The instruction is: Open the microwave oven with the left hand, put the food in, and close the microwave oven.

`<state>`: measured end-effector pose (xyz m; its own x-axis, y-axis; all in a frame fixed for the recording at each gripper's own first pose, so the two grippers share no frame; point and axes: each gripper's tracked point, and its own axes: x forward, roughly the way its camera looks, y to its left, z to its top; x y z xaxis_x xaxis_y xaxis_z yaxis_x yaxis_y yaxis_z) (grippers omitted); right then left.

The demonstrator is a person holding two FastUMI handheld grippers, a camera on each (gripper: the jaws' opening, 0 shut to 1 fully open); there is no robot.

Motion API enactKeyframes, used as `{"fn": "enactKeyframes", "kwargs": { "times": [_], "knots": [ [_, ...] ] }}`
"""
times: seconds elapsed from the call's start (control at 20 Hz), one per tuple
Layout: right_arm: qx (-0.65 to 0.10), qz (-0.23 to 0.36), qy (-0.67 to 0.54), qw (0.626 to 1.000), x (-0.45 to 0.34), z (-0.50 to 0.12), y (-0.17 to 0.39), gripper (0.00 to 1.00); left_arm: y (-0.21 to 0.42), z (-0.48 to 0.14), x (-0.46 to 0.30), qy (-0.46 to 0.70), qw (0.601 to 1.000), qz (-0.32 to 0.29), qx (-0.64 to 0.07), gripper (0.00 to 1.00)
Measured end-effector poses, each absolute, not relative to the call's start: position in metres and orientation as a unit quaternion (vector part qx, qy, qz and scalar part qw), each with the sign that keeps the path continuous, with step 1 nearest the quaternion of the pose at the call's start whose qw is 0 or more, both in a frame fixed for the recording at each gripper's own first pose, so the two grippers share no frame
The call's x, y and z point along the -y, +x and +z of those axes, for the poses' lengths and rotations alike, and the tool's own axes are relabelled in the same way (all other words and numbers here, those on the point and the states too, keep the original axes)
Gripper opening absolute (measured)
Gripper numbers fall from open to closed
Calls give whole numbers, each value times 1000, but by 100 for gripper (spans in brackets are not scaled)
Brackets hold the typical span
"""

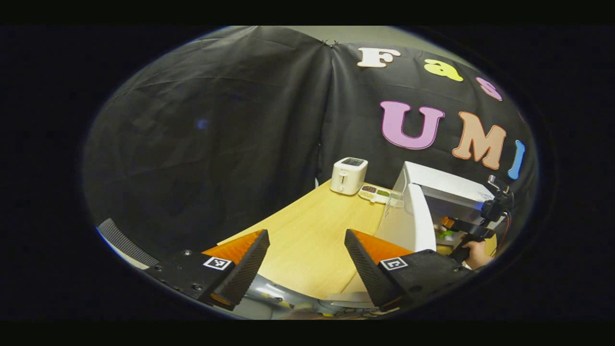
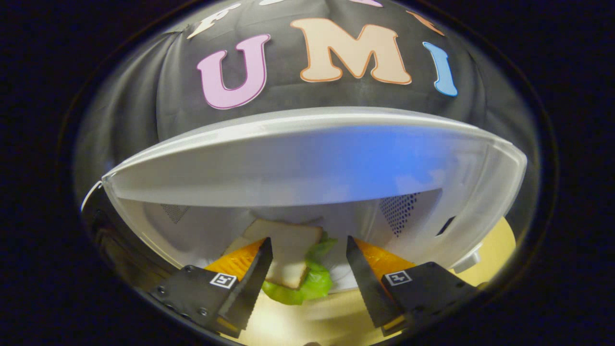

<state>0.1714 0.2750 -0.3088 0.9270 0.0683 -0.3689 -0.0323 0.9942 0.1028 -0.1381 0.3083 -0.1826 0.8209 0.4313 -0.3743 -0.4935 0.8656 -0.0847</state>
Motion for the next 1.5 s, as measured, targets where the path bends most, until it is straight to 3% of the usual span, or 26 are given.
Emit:
{"fn": "enactKeyframes", "kwargs": {
  "times": [0.05, 0.15, 0.2, 0.3, 0.4, 0.45, 0.6, 0.75, 0.9, 0.95, 1.0, 1.05, 1.1, 1.15, 1.25, 1.3, 1.5],
  "knots": [
    [-187, 29, 46, 981, -276, -305, 166, 91, -138, -184, -307, -91, 950, 240, -177, 96],
    [-181, 34, 45, 982, -279, -297, 154, 96, -137, -184, -304, -90, 953, 231, -176, 95],
    [-179, 37, 47, 982, -281, -292, 147, 91, -137, -183, -302, -88, 955, 224, -175, 94],
    [-175, 45, 49, 982, -285, -284, 133, 91, -135, -182, -295, -84, 960, 206, -171, 88],
    [-180, 51, 56, 981, -289, -277, 116, 91, -134, -180, -286, -77, 965, 183, -171, 90],
    [-179, 54, 61, 981, -289, -272, 107, 92, -133, -179, -285, -71, 967, 174, -171, 83],
    [-170, 53, 67, 982, -283, -256, 81, 91, -134, -176, -278, -56, 973, 150, -167, 76],
    [-159, 42, 65, 984, -270, -242, 58, 90, -132, -178, -270, -39, 977, 119, -173, 49],
    [-148, 22, 72, 986, -257, -228, 37, 91, -133, -180, -264, -32, 979, 96, -178, 34],
    [-143, 11, 72, 987, -250, -223, 30, 96, -133, -182, -262, -29, 979, 89, -181, 33],
    [-139, 2, 71, 988, -246, -220, 23, 96, -133, -183, -260, -25, 979, 81, -184, 25],
    [-137, -6, 73, 988, -242, -217, 16, 96, -133, -186, -259, -22, 979, 75, -188, 8],
    [-136, -11, 78, 988, -239, -216, 9, 95, -135, -189, -256, -22, 979, 66, -191, 8],
    [-136, -16, 82, 987, -236, -214, 2, 96, -135, -190, -252, -27, 979, 56, -195, 1],
    [-137, -27, 84, 987, -229, -212, -13, 96, -135, -197, -244, -29, 977, 35, -208, 1],
    [-136, -34, 83, 987, -224, -210, -20, 91, -136, -200, -240, -26, 976, 26, -213, 2],
    [-131, -65, 85, 986, -200, -202, -40, 95, -136, -203, -225, -26, 974, 0, -225, 1]
  ]
}}
